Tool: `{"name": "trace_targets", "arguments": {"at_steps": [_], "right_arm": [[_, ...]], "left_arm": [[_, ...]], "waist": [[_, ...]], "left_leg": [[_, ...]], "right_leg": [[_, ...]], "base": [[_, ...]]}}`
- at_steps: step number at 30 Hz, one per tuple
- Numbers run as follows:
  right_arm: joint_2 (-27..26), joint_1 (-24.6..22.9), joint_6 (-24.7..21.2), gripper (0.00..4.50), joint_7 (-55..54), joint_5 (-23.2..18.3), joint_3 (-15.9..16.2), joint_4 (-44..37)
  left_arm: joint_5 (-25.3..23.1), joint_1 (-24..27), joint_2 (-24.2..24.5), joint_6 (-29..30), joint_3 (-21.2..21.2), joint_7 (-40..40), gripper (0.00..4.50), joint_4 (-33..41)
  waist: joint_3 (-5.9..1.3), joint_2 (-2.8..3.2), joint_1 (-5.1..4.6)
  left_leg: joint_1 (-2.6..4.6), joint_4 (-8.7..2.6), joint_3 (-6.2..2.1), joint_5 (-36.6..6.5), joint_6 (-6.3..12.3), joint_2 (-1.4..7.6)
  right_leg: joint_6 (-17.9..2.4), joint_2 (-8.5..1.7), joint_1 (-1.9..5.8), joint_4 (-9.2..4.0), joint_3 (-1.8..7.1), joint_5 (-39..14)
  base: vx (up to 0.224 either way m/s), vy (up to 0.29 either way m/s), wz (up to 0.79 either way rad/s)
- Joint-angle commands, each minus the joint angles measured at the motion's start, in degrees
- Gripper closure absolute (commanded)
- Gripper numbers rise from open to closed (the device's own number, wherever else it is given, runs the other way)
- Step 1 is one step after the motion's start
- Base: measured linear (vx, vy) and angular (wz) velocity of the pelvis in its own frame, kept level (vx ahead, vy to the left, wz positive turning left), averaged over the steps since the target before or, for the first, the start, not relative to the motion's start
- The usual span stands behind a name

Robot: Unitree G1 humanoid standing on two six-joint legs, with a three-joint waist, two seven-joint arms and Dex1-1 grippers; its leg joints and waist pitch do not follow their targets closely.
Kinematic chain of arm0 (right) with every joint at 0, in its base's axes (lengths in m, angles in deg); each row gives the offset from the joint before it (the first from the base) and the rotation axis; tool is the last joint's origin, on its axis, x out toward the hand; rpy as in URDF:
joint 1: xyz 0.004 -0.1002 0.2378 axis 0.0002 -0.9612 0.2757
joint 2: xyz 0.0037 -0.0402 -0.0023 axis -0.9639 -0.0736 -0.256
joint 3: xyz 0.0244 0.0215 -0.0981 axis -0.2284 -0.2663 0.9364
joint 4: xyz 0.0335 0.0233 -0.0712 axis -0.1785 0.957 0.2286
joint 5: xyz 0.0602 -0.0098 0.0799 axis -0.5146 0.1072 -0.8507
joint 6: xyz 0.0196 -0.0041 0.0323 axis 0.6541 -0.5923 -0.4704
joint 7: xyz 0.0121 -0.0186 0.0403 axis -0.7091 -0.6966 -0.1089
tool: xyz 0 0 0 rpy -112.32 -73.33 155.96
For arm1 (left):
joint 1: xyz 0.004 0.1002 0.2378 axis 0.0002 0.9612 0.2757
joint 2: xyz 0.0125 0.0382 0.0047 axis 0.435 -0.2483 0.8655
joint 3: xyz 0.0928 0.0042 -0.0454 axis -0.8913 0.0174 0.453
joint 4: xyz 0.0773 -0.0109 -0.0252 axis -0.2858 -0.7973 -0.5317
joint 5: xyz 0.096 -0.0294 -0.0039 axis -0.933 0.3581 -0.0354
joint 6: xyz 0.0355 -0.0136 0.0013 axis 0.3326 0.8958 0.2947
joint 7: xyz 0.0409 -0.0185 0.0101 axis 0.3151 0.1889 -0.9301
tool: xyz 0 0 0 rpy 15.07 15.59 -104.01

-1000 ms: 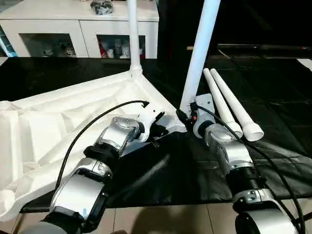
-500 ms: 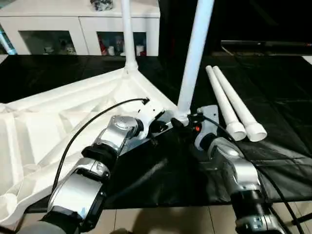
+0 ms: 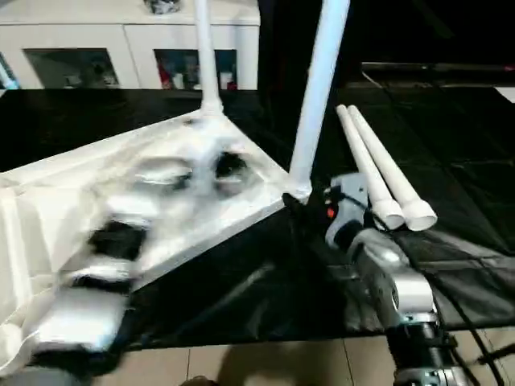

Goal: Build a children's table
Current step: Rotate table base

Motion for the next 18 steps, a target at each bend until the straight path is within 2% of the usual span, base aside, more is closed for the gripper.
{"name": "trace_targets", "arguments": {"at_steps": [1, 3, 4, 5, 6, 7, 8, 9, 11, 12, 14, 16, 17, 18], "right_arm": [[0.43, -0.30, -0.32, 0.05, 0.78, 1.28, 2.06, -0.94], [0.95, -0.44, -0.36, 0.02, 1.48, 2.18, 3.61, -0.46], [1.19, -0.50, -0.35, 0.02, 1.85, 2.65, 4.37, -0.10], [1.34, -0.57, -0.34, 0.02, 2.16, 3.10, 5.09, 0.28], [1.26, -0.65, -0.74, 0.00, 2.39, 3.31, 5.71, 0.65], [1.24, -0.61, -1.03, 0.00, 2.48, 3.39, 5.95, 0.82], [1.26, -0.49, -1.55, 0.00, 2.67, 3.67, 6.48, 1.19], [1.39, -0.01, -1.94, 0.00, 2.71, 4.61, 7.45, 2.27], [1.33, 0.24, -2.51, 0.00, 2.60, 4.71, 7.63, 2.60], [1.34, 0.43, -2.71, 0.00, 2.57, 4.91, 7.85, 2.91], [1.49, 1.07, -3.75, 0.00, 2.71, 5.61, 8.83, 4.10], [1.75, 1.20, -4.30, 0.00, 3.08, 5.82, 9.46, 4.51], [1.99, 1.29, -4.60, 0.00, 3.38, 6.14, 10.09, 4.93], [2.02, 1.75, -4.36, 0.00, 3.13, 6.73, 10.67, 6.18]], "left_arm": [[-2.00, 1.81, 3.65, 3.63, 1.79, -0.19, 3.53, 4.20], [-3.58, 3.63, 8.04, 5.45, 2.76, -0.04, 3.71, 6.15], [-4.66, 4.58, 10.35, 6.29, 3.11, -0.05, 3.71, 6.92], [-6.00, 5.74, 12.94, 7.00, 3.32, 0.09, 3.71, 7.69], [-8.03, 7.54, 16.55, 7.90, 3.49, 0.52, 3.82, 8.52], [-8.65, 8.31, 17.98, 8.31, 3.42, 0.77, 3.93, 8.89], [-9.63, 9.78, 20.62, 9.14, 3.20, 1.26, 4.00, 9.61], [-11.20, 12.00, 25.09, 10.27, 2.63, 1.82, 4.12, 9.44], [-11.19, 12.47, 25.94, 10.26, 2.57, 1.48, 4.17, 8.90], [-11.17, 12.61, 26.17, 9.90, 2.44, 1.18, 4.17, 8.16], [-10.82, 13.01, 26.19, 8.55, 1.66, 0.46, 4.43, 5.49], [-10.57, 13.40, 25.69, 8.97, 1.37, 0.28, 4.43, 5.27], [-10.61, 13.87, 25.28, 9.21, 0.86, 0.22, 4.43, 5.04], [-10.64, 14.79, 24.37, 9.37, 0.21, 0.14, 4.43, 4.38]], "waist": [[-3.85, 0.43, 0.22], [-3.66, 0.55, -0.02], [-3.69, 0.77, 0.17], [-3.62, 0.76, 0.01], [-3.41, -0.47, 0.12], [-3.38, 0.28, 0.19], [-3.34, 0.07, 0.11], [-3.28, 0.19, 0.03], [-3.23, 0.20, -0.21], [-3.20, 0.23, 0.22], [-3.13, 0.18, 0.82], [-3.30, 0.07, 1.15], [-3.31, 0.42, 1.24], [-3.34, 0.43, 1.13]], "left_leg": [[1.52, -4.00, -2.44, -9.10, 0.50, 4.61], [1.59, -4.15, -2.38, -10.18, -0.09, 4.49], [1.97, -4.14, -2.39, -11.28, -0.82, 4.56], [1.87, -4.20, -2.38, -11.58, -1.01, 4.59], [1.41, -4.39, -2.52, -11.49, -0.81, 4.45], [1.73, -4.48, -2.59, -12.35, -1.27, 4.60], [1.81, -4.57, -2.62, -12.81, -1.62, 4.68], [1.98, -4.76, -2.68, -13.75, -2.40, 4.68], [2.14, -4.90, -2.62, -14.83, -3.32, 4.55], [2.69, -4.77, -2.50, -15.81, -3.81, 4.66], [2.48, -4.80, -2.49, -15.94, -4.37, 4.52], [2.45, -4.84, -2.62, -15.74, -4.79, 4.58], [2.46, -4.84, -2.69, -15.68, -4.95, 4.60], [2.37, -4.86, -2.64, -15.90, -5.28, 4.53]], "right_leg": [[-11.07, -6.05, 2.74, -3.70, 3.63, -8.46], [-10.74, -5.77, 2.54, -3.88, 3.69, -9.15], [-10.57, -5.86, 2.29, -4.00, 3.77, -10.01], [-10.61, -5.81, 2.25, -3.92, 3.82, -9.99], [-10.02, -5.97, 2.61, -3.78, 3.86, -11.40], [-9.52, -6.21, 2.22, -4.08, 3.99, -13.04], [-9.34, -6.07, 2.11, -4.08, 3.99, -13.39], [-9.12, -5.87, 1.92, -4.01, 3.98, -13.70], [-9.27, -5.69, 1.74, -3.94, 4.02, -12.87], [-9.76, -5.84, 1.34, -4.15, 4.12, -12.48], [-9.99, -5.90, 1.54, -4.03, 4.17, -11.78], [-9.90, -6.11, 1.77, -3.79, 4.21, -10.43], [-9.98, -6.11, 1.75, -3.72, 4.21, -9.89], [-10.06, -5.97, 1.84, -3.72, 4.16, -8.88]], "base": [[0.000, 0.000, 0.00], [0.000, 0.000, 0.00], [0.000, 0.000, 0.00], [0.000, 0.000, 0.00], [0.000, 0.000, 0.00], [0.000, 0.000, 0.00], [0.000, 0.000, 0.00], [0.000, 0.000, 0.00], [0.000, 0.000, 0.00], [0.000, 0.000, 0.00], [0.000, 0.000, 0.00], [0.000, 0.000, 0.00], [0.000, 0.000, 0.00], [0.000, 0.000, 0.00]]}}
